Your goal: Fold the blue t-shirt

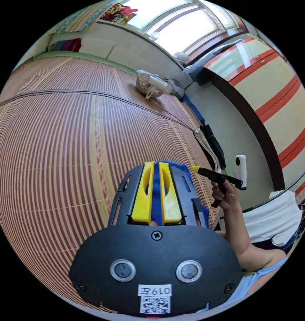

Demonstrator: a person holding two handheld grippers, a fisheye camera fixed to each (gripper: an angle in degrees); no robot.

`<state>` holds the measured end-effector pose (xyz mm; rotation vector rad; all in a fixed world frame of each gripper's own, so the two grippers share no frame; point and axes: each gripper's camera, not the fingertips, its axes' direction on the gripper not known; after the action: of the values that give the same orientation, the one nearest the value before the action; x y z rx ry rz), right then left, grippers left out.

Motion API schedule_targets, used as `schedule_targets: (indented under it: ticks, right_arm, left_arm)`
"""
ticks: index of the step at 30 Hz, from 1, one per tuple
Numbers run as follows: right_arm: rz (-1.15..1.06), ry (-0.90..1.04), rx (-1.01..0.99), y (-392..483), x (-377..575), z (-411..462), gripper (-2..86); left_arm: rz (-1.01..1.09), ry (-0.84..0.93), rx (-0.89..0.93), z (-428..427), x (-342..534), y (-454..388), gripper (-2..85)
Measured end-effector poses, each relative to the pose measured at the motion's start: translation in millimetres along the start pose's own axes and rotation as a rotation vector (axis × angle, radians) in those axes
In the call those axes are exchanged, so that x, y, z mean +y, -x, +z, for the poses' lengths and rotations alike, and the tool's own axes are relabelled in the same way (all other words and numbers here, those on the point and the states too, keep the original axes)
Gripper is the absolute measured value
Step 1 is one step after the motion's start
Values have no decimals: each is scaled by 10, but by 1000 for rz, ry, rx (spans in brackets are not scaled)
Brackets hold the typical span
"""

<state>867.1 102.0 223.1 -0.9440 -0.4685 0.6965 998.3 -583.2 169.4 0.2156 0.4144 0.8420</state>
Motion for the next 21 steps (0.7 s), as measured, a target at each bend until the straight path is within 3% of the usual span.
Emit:
schedule_targets:
  ticks: [10, 18, 21]
  right_arm:
    - [25, 105, -114, -256, -165, -37, 41]
    - [66, 119, -138, -432, -241, -124, -6]
    - [63, 116, -135, -431, -274, -166, -4]
  left_arm:
    - [68, 130, -91, 870, -115, -327, 16]
    - [70, 206, -225, 1355, -60, -260, 11]
    - [56, 161, -181, 1351, -10, -228, 10]
